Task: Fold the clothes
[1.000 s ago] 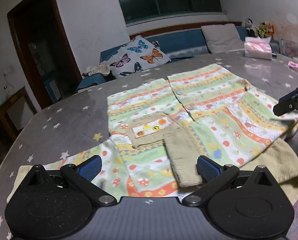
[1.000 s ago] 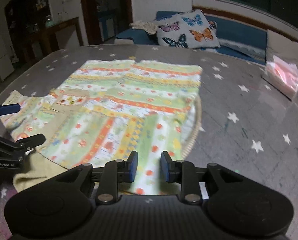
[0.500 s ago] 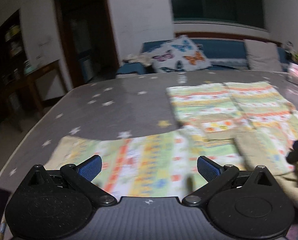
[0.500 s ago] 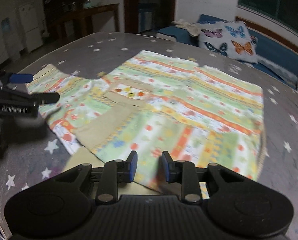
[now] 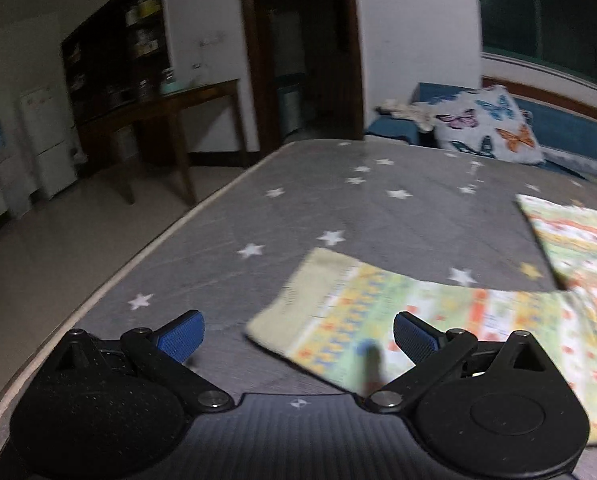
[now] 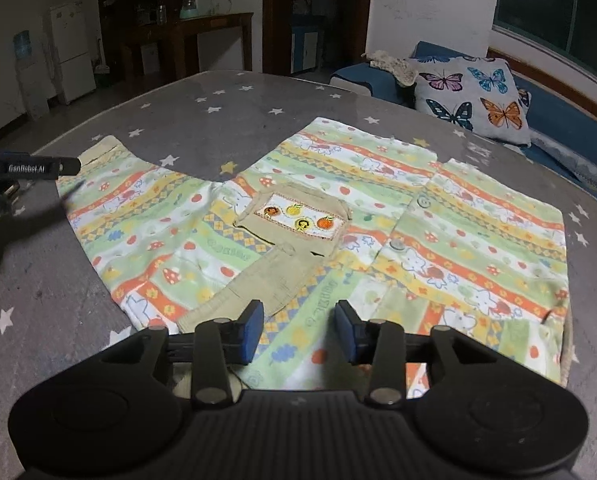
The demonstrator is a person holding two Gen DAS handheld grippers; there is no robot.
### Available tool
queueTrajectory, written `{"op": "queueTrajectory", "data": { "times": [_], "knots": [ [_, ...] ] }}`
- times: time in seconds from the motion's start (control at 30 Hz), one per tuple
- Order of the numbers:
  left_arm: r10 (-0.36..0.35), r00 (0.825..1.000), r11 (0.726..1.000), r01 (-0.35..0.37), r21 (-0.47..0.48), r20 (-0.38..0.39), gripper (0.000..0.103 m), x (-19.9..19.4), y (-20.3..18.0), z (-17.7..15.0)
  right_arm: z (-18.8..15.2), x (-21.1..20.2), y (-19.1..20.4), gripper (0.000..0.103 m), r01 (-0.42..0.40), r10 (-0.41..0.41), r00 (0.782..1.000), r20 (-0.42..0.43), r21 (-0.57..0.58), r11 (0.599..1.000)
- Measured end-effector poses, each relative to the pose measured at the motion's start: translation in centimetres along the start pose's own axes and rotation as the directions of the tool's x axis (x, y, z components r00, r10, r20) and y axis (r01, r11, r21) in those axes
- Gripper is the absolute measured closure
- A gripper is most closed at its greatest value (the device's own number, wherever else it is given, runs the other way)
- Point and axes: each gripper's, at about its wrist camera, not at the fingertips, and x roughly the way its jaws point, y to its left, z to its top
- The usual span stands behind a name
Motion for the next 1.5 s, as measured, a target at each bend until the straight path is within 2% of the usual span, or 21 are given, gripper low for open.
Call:
{"op": "queueTrajectory", "data": {
  "times": [0.07, 0.17, 0.2, 0.37, 0.47, 0.53, 0.57, 0.6, 0.63, 0.73, 0.83, 0.9, 0.97, 1.1, 1.2, 1.27, 1.4, 1.5],
  "knots": [
    [0.011, 1.000, 1.000, -0.011, -0.026, -0.011, 0.005, 0.6, 0.9, 0.1, 0.1, 0.0, 0.0, 0.063, -0.001, 0.001, 1.000, -0.001, 0.003, 1.000],
    [-0.026, 0.999, 0.997, 0.022, -0.070, -0.043, 0.017, 1.4, 2.0, 0.0, 0.0, 0.0, -0.1, 0.060, -0.003, 0.003, 1.000, 0.000, 0.009, 1.000],
    [-0.040, 0.998, 0.996, 0.035, -0.080, -0.050, 0.024, 1.6, 2.2, -0.1, 0.0, -0.1, -0.2, 0.059, -0.004, 0.004, 1.000, 0.000, 0.012, 1.000],
    [-0.076, 0.996, 0.993, 0.070, -0.096, -0.052, 0.026, 1.9, 2.3, -0.3, -0.1, -0.3, -0.4, 0.059, -0.006, 0.006, 1.000, 0.002, 0.023, 1.000],
    [-0.075, 0.996, 0.994, 0.071, -0.087, -0.043, 0.036, 1.9, 2.3, -0.4, -0.2, -0.4, -0.4, 0.058, -0.008, 0.008, 1.000, 0.003, 0.024, 1.000],
    [-0.087, 0.995, 0.993, 0.083, -0.088, -0.039, 0.060, 1.9, 2.2, -0.1, -0.2, -0.5, -0.5, 0.058, -0.009, 0.008, 1.000, 0.005, 0.029, 1.000],
    [-0.098, 0.994, 0.992, 0.094, -0.090, -0.041, 0.067, 1.9, 2.2, 0.0, -0.3, -0.6, -0.5, 0.058, -0.009, 0.009, 1.000, 0.006, 0.032, 0.999],
    [-0.109, 0.993, 0.990, 0.104, -0.092, -0.042, 0.082, 1.8, 2.2, 0.1, -0.3, -0.6, -0.5, 0.058, -0.009, 0.009, 1.000, 0.007, 0.035, 0.999],
    [-0.117, 0.992, 0.989, 0.112, -0.096, -0.043, 0.091, 1.7, 2.1, 0.3, -0.3, -0.7, -0.6, 0.058, -0.009, 0.009, 1.000, 0.008, 0.037, 0.999],
    [-0.156, 0.988, 0.982, 0.153, -0.111, -0.018, 0.093, 0.4, 1.6, 0.9, -0.5, -1.1, -0.9, 0.058, -0.012, 0.012, 1.000, 0.014, 0.052, 0.999],
    [-0.242, 0.970, 0.964, 0.244, -0.103, 0.034, 0.093, -2.1, 0.1, 2.0, -0.7, -1.8, -1.3, 0.058, -0.016, 0.015, 1.000, 0.023, 0.071, 0.997],
    [-0.309, 0.949, 0.947, 0.314, -0.074, 0.066, 0.093, -3.8, -1.4, 2.9, -0.9, -2.2, -1.6, 0.058, -0.009, 0.007, 1.000, 0.027, 0.078, 0.997],
    [-0.395, 0.914, 0.915, 0.400, -0.048, 0.091, 0.093, -5.7, -3.3, 3.7, -1.0, -2.7, -2.2, 0.058, -0.001, -0.002, 0.999, 0.036, 0.097, 0.995],
    [-0.558, 0.822, 0.828, 0.560, 0.015, 0.113, 0.093, -9.1, -7.9, 4.8, -1.4, -3.9, -3.5, 0.058, 0.017, -0.024, 0.998, 0.054, 0.133, 0.991],
    [-0.663, 0.742, 0.748, 0.662, 0.054, 0.099, 0.093, -11.1, -11.5, 5.1, -1.8, -4.7, -4.5, 0.058, 0.034, -0.045, 0.997, 0.064, 0.159, 0.987],
    [-0.706, 0.703, 0.708, 0.702, 0.076, 0.083, 0.093, -12.0, -13.8, 4.9, -2.2, -5.3, -5.4, 0.058, 0.050, -0.063, 0.996, 0.068, 0.183, 0.982],
    [-0.768, 0.641, 0.638, 0.761, 0.113, 0.021, 0.092, -12.7, -18.1, 3.7, -3.4, -6.4, -7.6, 0.058, 0.090, -0.110, 0.992, 0.069, 0.242, 0.966],
    [-0.789, 0.611, 0.600, 0.788, 0.136, -0.058, 0.088, -12.5, -20.9, 2.2, -4.3, -7.1, -9.2, 0.058, 0.116, -0.140, 0.988, 0.062, 0.293, 0.949]
  ]
}}
